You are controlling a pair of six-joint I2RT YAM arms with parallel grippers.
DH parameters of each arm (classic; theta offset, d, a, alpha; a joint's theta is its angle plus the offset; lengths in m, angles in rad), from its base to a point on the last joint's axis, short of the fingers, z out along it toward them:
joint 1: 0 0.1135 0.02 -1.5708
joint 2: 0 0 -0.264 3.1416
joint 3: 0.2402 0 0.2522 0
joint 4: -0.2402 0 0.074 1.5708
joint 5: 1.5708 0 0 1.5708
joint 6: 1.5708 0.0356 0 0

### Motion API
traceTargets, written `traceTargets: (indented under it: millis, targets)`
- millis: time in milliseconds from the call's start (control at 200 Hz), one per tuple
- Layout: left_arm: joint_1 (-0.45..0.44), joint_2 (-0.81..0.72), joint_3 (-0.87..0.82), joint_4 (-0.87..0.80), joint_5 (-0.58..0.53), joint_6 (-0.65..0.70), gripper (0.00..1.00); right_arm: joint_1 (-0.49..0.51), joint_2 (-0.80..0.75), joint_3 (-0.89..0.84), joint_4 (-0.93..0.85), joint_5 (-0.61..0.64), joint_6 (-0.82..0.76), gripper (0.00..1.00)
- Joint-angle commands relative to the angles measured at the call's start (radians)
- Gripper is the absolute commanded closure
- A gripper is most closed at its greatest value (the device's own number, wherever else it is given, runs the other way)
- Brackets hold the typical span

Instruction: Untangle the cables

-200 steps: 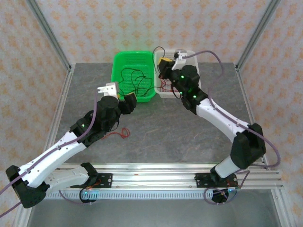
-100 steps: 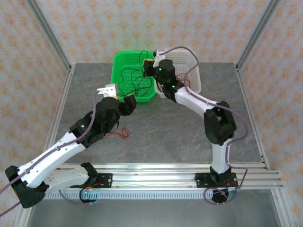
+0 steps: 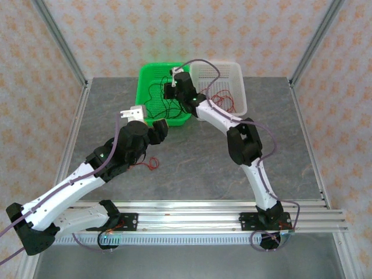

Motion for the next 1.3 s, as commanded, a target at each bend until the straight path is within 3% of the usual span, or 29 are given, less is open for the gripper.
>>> traceTargets:
  millis: [0, 145, 385, 551, 726, 866, 1001, 1161, 1296]
  targets:
    - [-0.007, -0.014, 0.030, -0.035, -0.038, -0.028, 0.28, 0.007, 0.056, 0.177, -0.231, -0.016, 0.037, 0.99]
    - [-0.011, -0.021, 0.025, -0.056, -0.056, -0.067, 0.28, 0.013, 0.124, 0.353, -0.421, -0.027, 0.116, 0.89]
    - [-0.011, -0.048, 0.005, -0.109, -0.094, -0.143, 0.28, 0.013, 0.104, 0.351, -0.474, -0.108, 0.219, 0.64]
    - [-0.011, -0.081, -0.005, -0.176, -0.134, -0.215, 0.28, 0.013, 0.060, 0.360, -0.482, -0.129, 0.245, 0.60]
    - [-0.007, -0.127, -0.023, -0.365, -0.249, -0.368, 0.29, 0.013, -0.018, 0.328, -0.513, -0.195, 0.271, 0.58]
    - [0.008, -0.206, -0.070, -0.493, -0.286, -0.488, 0.32, 0.013, -0.126, 0.224, -0.537, -0.199, 0.263, 0.57]
    - [0.045, -0.287, -0.114, -0.619, -0.289, -0.585, 0.40, 0.013, -0.284, -0.007, -0.473, -0.171, 0.245, 0.57]
    - [0.073, -0.325, -0.163, -0.705, -0.218, -0.641, 0.43, 0.013, -0.452, -0.213, -0.459, -0.113, 0.210, 0.56]
    - [0.081, -0.322, -0.245, -0.654, -0.110, -0.649, 0.42, 0.013, -0.595, -0.377, -0.434, -0.075, 0.196, 0.56]
